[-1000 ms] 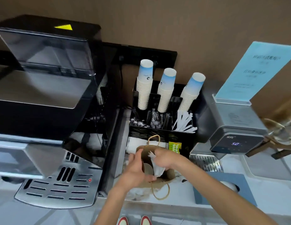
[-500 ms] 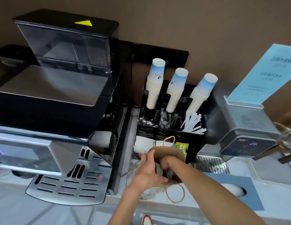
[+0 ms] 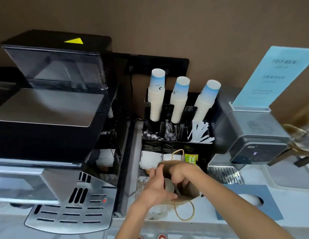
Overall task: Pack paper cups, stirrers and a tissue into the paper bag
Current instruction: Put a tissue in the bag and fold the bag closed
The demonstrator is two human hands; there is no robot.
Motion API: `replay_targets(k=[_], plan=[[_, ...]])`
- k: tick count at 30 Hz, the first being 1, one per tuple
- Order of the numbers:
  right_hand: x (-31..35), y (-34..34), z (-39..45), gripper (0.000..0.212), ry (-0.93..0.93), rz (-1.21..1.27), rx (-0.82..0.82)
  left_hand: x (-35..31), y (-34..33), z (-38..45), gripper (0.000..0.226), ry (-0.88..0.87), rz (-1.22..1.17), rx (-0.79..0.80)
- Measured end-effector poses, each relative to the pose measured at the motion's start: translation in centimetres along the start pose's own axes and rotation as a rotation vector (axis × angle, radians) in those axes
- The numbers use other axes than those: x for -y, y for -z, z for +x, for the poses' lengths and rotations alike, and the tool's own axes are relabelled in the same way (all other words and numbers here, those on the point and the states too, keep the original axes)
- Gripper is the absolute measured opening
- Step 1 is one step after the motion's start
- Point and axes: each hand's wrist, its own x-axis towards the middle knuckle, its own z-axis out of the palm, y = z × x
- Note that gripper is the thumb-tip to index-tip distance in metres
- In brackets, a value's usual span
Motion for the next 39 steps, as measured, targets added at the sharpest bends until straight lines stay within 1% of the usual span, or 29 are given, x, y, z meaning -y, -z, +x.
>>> replay_targets(k=[1,2,3,4,5,6,7,8,9,10,11,13,15,18,19,21,26,30,32,34,35,37,38,39], plan=[[-0.1,0.2,-0.7,0.011,0.025,-0.002,-0.033,0.0,0.1,0.0,0.117,-0.004,0.005,0.001],[-0.3,0.5,-1.3,0.007,0.065,0.031,-0.067,0.0,0.1,0.0,0.116,-0.012,0.016,-0.003],[-1.0,0.8,-2.2,0.014,0.117,0.1,-0.103,0.0,0.1,0.0,0.113,-0.024,0.026,-0.007],[-2.1,0.8,-3.2,0.019,0.175,0.258,-0.152,0.0,0.1,0.0,0.11,-0.034,0.025,-0.006],[-3.2,0.8,-4.3,0.024,0.234,0.491,-0.212,0.0,0.1,0.0,0.107,-0.044,0.012,-0.003],[-4.6,0.7,-5.5,0.03,0.286,0.69,-0.311,0.0,0.1,0.0,0.103,-0.055,-0.004,0.0],[-6.4,0.3,-6.1,0.036,0.327,0.82,-0.406,0.1,0.1,0.0,0.099,-0.071,-0.013,0.0],[-7.8,-0.5,-6.6,0.042,0.338,0.845,-0.483,0.2,0.2,0.0,0.095,-0.089,-0.014,-0.001],[-9.1,-1.5,-6.6,0.048,0.32,0.828,-0.527,0.3,0.3,0.0,0.09,-0.106,-0.015,-0.003],[-10.0,-2.7,-6.4,0.053,0.29,0.791,-0.528,0.5,0.4,-0.1,0.087,-0.123,-0.017,-0.006],[-10.9,-4.1,-5.7,0.057,0.265,0.774,-0.497,0.6,0.6,-0.1,0.084,-0.138,-0.023,-0.01],[-11.7,-6.5,-4.3,0.06,0.225,0.817,-0.424,0.7,0.9,-0.2,0.08,-0.171,-0.047,-0.019],[-11.8,-8.3,-3.0,0.062,0.221,0.838,-0.395,1.0,1.4,-0.4,0.084,-0.204,-0.066,-0.021],[-11.4,-10.2,-1.4,0.066,0.222,0.854,-0.422,2.0,2.1,-1.2,0.098,-0.269,-0.088,-0.048],[-11.2,-10.7,-1.0,0.065,0.213,0.87,-0.45,2.6,2.3,-1.4,0.1,-0.277,-0.096,-0.074],[-10.7,-11.4,-0.5,0.062,0.182,0.876,-0.515,3.9,2.4,-1.8,0.095,-0.253,-0.116,-0.119],[-9.5,-11.8,0.1,0.058,0.155,0.817,-0.636,5.4,0.7,-0.8,0.066,-0.208,-0.037,-0.086],[-9.1,-11.5,1.0,0.049,0.174,0.743,-0.651,6.1,-1.6,1.4,0.05,-0.22,-0.08,-0.162],[-9.0,-11.4,1.6,0.041,0.188,0.708,-0.632,6.5,-2.1,2.5,0.048,-0.2,-0.067,-0.183],[-8.8,-11.4,2.2,0.039,0.181,0.706,-0.614,7.0,-2.2,3.3,0.048,-0.16,0.032,-0.167],[-8.8,-11.4,2.5,0.042,0.174,0.713,-0.604,7.3,-2.3,3.7,0.053,-0.132,0.069,-0.156],[-8.8,-11.7,3.2,0.044,0.147,0.719,-0.577,8.0,-2.5,4.2,0.068,-0.077,0.053,-0.14],[-8.9,-12.0,3.7,0.04,0.128,0.722,-0.561,8.1,-2.6,4.4,0.068,-0.058,0.038,-0.13],[-9.0,-12.3,4.2,0.034,0.108,0.727,-0.539,8.1,-2.7,4.5,0.061,-0.056,0.041,-0.114]])
